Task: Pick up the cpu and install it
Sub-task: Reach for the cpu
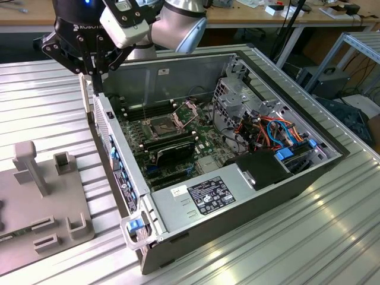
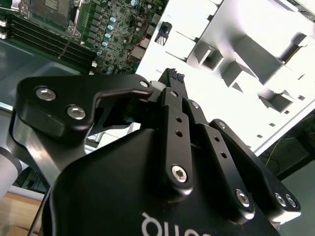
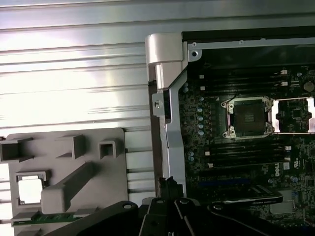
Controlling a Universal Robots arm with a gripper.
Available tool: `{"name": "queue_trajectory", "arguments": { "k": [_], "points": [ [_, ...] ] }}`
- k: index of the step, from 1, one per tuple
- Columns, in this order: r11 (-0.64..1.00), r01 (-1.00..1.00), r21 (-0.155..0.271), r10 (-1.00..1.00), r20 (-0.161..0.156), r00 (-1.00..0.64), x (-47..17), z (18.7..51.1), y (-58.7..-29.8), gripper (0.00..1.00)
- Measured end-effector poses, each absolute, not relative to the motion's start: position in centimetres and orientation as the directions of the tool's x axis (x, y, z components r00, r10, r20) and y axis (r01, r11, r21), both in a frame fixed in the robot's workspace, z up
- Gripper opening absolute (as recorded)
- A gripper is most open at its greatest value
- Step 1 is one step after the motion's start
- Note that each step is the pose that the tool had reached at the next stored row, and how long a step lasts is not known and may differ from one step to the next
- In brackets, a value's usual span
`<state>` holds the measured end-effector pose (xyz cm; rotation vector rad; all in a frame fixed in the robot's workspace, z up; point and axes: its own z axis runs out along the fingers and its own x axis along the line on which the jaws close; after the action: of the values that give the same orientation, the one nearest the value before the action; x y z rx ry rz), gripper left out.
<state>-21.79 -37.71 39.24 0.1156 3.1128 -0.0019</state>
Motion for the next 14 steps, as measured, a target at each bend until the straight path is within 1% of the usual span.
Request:
{"name": "queue_trajectory", "arguments": {
  "k": [14],
  "points": [
    [0.997,0.074,0.000,0.074,-0.027,-0.997,-24.4,39.2,-37.7,0.11]
  ]
}}
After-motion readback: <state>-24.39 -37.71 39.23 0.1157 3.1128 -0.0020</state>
